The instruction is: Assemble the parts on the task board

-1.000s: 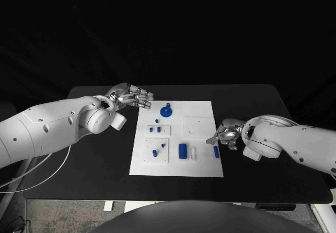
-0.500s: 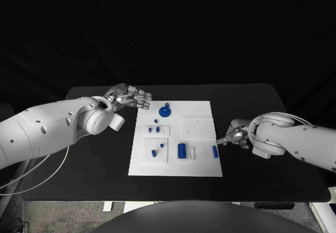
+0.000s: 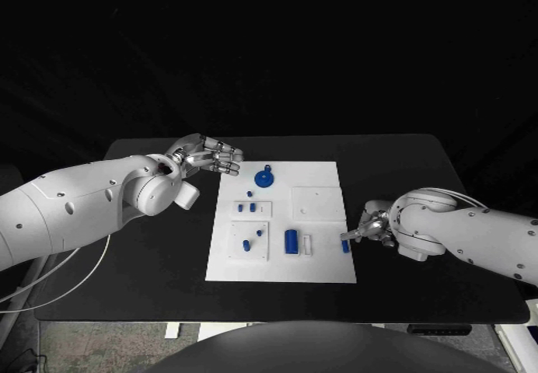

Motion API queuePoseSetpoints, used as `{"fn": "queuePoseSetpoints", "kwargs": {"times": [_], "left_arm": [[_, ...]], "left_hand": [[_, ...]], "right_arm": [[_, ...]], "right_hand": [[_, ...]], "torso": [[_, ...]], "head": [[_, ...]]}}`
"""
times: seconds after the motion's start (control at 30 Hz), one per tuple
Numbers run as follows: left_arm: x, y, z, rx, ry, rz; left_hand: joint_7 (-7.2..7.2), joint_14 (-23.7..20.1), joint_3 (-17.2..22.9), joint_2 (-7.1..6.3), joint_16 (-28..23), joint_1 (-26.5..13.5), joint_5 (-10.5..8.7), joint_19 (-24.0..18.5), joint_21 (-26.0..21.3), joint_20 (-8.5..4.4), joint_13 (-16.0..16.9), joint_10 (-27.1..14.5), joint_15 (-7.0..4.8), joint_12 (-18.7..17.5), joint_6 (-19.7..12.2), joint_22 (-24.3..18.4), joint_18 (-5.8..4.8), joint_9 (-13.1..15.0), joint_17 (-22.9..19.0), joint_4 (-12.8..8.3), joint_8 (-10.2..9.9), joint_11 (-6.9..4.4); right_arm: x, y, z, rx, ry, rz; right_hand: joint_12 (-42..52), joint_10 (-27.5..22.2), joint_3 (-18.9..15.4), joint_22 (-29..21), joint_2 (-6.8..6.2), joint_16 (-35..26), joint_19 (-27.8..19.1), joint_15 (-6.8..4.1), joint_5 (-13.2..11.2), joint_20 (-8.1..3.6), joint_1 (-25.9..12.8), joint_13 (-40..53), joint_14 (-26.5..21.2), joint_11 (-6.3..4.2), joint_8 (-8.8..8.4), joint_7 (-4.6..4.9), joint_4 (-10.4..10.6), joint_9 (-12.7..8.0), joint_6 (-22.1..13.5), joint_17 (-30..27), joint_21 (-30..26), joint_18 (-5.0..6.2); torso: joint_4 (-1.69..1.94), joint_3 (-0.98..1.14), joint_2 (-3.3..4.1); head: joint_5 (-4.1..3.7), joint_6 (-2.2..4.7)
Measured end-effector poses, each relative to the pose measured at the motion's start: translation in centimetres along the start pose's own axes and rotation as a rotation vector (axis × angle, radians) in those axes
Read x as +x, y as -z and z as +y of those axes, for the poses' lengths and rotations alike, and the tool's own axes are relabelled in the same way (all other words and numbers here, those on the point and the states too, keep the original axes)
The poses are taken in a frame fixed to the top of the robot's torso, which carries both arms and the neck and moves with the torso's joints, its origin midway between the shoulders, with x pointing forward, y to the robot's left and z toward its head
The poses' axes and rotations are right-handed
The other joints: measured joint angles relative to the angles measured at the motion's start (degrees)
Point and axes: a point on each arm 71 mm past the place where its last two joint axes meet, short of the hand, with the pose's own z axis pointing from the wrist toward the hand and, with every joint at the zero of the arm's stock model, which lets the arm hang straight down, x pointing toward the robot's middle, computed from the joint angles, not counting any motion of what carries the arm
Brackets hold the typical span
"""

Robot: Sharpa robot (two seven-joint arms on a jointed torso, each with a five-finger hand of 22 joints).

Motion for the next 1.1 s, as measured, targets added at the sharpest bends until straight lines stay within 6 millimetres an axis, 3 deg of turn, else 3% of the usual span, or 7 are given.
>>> {"fn": "queuePoseSetpoints", "kwargs": {"times": [0.23, 0.47, 0.57, 0.77, 0.9, 1.1], "left_arm": [[0.0, 0.0, 0.0, -0.001, 0.000, 0.001], [0.0, 0.0, 0.0, -0.001, 0.000, 0.002], [0.0, 0.0, 0.1, -0.002, 0.001, 0.002], [0.0, 0.0, 0.1, -0.003, 0.001, 0.003], [0.0, 0.0, 0.1, -0.004, 0.001, 0.004], [0.0, 0.0, 0.1, -0.006, 0.001, 0.004]], "left_hand": [[0.00, 0.0, 0.0, 0.00, 0.0, 0.0, 0.00, 0.0, 0.0, 0.00, 0.0, 0.0, 0.00, 0.0, 0.0, 0.0, 0.00, 0.0, 0.0, 0.0, 0.0, 0.00], [0.00, 0.0, -0.2, 0.00, 0.0, 0.0, 0.00, 0.0, 0.0, 0.00, 0.0, 0.0, 0.00, 0.0, 0.0, 0.0, 0.00, 0.0, 0.0, 0.2, 0.0, 0.00], [0.00, 0.0, -0.2, 0.00, 0.0, 0.0, 0.00, 0.0, 0.0, 0.00, 0.0, 0.0, 0.00, 0.0, 0.0, 0.0, 0.00, 0.0, 0.0, 0.2, 0.0, 0.00], [0.00, 0.0, -0.2, 0.00, 0.0, 0.0, 0.00, 0.0, 0.0, 0.00, 0.0, 0.0, 0.00, 0.0, 0.0, 0.0, 0.00, 0.0, 0.0, 0.2, 0.0, 0.00], [0.00, 0.0, -0.2, 0.00, 0.0, 0.0, 0.00, 0.0, 0.0, 0.00, 0.0, 0.0, 0.00, 0.0, 0.0, 0.0, 0.00, 0.0, 0.0, 0.2, 0.0, 0.00], [0.00, 0.0, -0.1, 0.00, 0.0, 0.0, 0.00, 0.0, 0.0, 0.00, 0.0, 0.0, 0.00, 0.0, 0.0, 0.0, 0.00, 0.0, 0.0, 0.4, 0.0, 0.00]], "right_arm": [[1.4, -0.4, 0.8, -0.012, 0.002, 0.030], [1.4, -0.7, 1.0, -0.010, -0.006, 0.029], [1.5, -0.8, 1.1, -0.010, -0.008, 0.029], [1.6, -1.1, 1.4, -0.012, -0.010, 0.028], [1.7, -1.2, 1.5, -0.011, -0.012, 0.026], [1.8, -1.3, 1.6, -0.008, -0.014, 0.021]], "right_hand": [[0.0, 0.0, -0.7, 0.0, -0.05, 0.0, 0.0, 0.00, 0.0, 0.00, 0.8, 0.0, 0.0, 0.00, 0.07, 0.06, 0.7, 0.0, -0.1, 0.1, 0.0, 0.00], [0.0, 0.1, 0.6, 0.0, 1.91, 0.0, 0.0, 0.00, 0.0, 0.00, 2.8, 0.1, 0.0, 0.12, 0.54, 0.00, -1.1, 0.1, 0.0, 0.3, 0.0, 0.00], [0.0, 0.2, 1.4, 0.0, 3.71, -0.2, 0.0, 0.00, 0.0, 0.00, 4.4, 0.1, 0.0, 0.21, 0.53, -0.01, -4.0, 0.2, 0.5, 0.3, 0.0, 0.00], [0.0, 0.2, 3.4, 0.0, 5.80, -0.2, 0.0, 0.00, 0.0, 0.00, 6.5, 0.2, 0.0, 0.20, 0.33, -0.33, -8.7, 0.2, 1.2, 0.3, 0.0, 0.00], [0.0, 0.2, 4.3, 0.0, 8.22, -0.2, 0.0, 0.00, 0.0, 0.00, 4.0, 0.3, 0.0, -0.22, 0.34, -0.26, -15.1, 0.2, 1.9, 0.3, 0.0, 0.00], [0.0, 0.2, 4.8, 0.0, 8.53, -0.2, 0.0, 0.00, 0.0, 0.00, 3.4, 0.3, 0.0, -0.22, 0.40, -0.33, -17.3, 0.3, 2.4, 0.3, 0.0, 0.00]], "torso": [[0.01, 0.01, 0.01], [0.04, 0.00, 0.01], [0.04, 0.01, -0.01], [0.04, 0.01, -0.01], [0.01, 0.01, -0.02], [0.01, 0.01, -0.02]], "head": [[0.01, 0.00], [0.12, 0.00], [0.13, 0.00], [0.13, 0.00], [0.13, 0.00], [0.06, 0.00]]}}
